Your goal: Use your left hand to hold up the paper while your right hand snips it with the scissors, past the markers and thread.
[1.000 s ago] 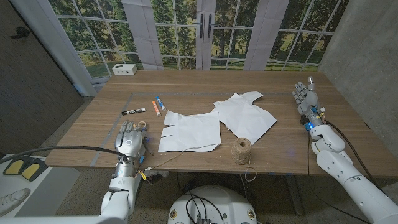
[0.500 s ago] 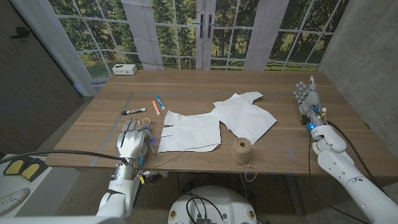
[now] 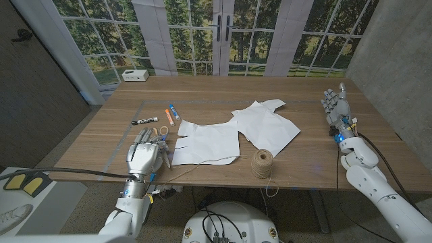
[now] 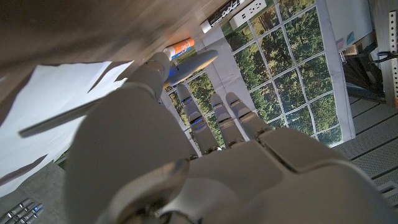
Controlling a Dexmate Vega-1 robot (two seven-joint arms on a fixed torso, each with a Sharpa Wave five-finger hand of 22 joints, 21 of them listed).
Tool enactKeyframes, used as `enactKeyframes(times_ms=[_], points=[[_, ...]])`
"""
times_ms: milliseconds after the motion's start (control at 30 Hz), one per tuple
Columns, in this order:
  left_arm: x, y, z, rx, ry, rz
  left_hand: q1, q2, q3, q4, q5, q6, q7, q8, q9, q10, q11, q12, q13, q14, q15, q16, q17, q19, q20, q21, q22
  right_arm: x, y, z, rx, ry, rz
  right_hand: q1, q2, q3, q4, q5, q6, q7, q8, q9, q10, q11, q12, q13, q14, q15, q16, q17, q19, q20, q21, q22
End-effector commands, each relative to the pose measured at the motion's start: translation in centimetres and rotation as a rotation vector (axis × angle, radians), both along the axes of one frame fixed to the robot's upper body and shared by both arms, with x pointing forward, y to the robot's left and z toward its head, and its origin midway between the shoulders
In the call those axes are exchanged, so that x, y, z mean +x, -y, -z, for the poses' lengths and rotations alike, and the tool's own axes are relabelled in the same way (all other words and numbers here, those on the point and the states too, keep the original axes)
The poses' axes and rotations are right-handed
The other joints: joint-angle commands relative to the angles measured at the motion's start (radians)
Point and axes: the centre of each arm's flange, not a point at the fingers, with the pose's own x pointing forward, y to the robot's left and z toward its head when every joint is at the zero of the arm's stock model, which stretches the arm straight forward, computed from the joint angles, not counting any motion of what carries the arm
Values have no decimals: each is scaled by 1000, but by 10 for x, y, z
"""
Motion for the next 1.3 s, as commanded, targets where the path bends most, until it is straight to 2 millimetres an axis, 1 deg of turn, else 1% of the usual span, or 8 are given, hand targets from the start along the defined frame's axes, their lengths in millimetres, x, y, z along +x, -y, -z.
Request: enactKeyframes(times_ms=[33, 300, 833, 1067, 1133, 1300], points=[[-4, -1, 2, -25, 24, 71, -7, -7, 10, 0, 4, 169, 164, 23, 0, 12, 0, -2, 1, 7, -173, -3, 1, 10, -108, -2, 2, -3, 0, 2, 15, 5, 0, 1, 5, -2, -6, -5, 2, -3, 0, 3, -3, -2, -4, 3, -6, -7, 2, 3, 4, -2, -2, 4], [-4, -1, 2, -25, 54, 120, -10, -10, 18, -2, 5, 168, 164, 27, -7, 14, 0, -7, 0, 7, -173, -5, 0, 12, -109, -4, 2, -8, 2, 1, 9, 14, 8, 0, 6, -2, -6, -5, 2, -3, 0, 3, -5, -6, -4, 3, -6, -7, 2, 3, 4, -1, -2, 4], [-10, -2, -1, -57, 105, 210, -16, -16, 30, -4, 8, 170, 160, 34, -23, 17, 0, -11, 0, 2, -174, -7, 0, 11, -114, -7, 2, -10, 2, -1, 11, 24, 8, -1, 6, -2, -6, -6, 2, -5, 0, 3, -3, -8, -3, 3, -7, -6, 2, 3, 2, 1, -3, 4], [-9, 4, -1, -82, 129, 257, -17, -20, 37, -6, 9, 169, 152, 38, -28, 20, 0, -12, 0, 4, -174, -6, 0, 12, -117, -7, 2, -16, 5, -4, 10, 32, 18, -2, 6, -2, -6, -6, 3, -5, 0, 3, -3, -5, -3, 3, -6, -6, 2, 3, 2, 2, -3, 4], [-9, 5, -1, -83, 133, 267, -18, -21, 39, -6, 10, 171, 154, 39, -31, 22, 0, -12, 0, 4, -175, -6, 0, 13, -117, -7, 2, -17, 6, -5, 9, 34, 21, -2, 6, -2, -6, -6, 3, -5, 0, 3, -4, -9, -3, 3, -6, -6, 2, 3, 2, 2, -3, 4], [-11, 7, -4, -123, 151, 303, -18, -22, 43, -7, 11, 172, 153, 42, -34, 24, 0, -12, 0, 5, -175, -7, 0, 13, -119, -8, 2, -22, 7, -8, 1, 41, 26, -2, 6, -2, -6, -6, 2, -5, 0, 3, -3, -7, -3, 3, -7, -6, 2, 3, 2, 2, -3, 4]])
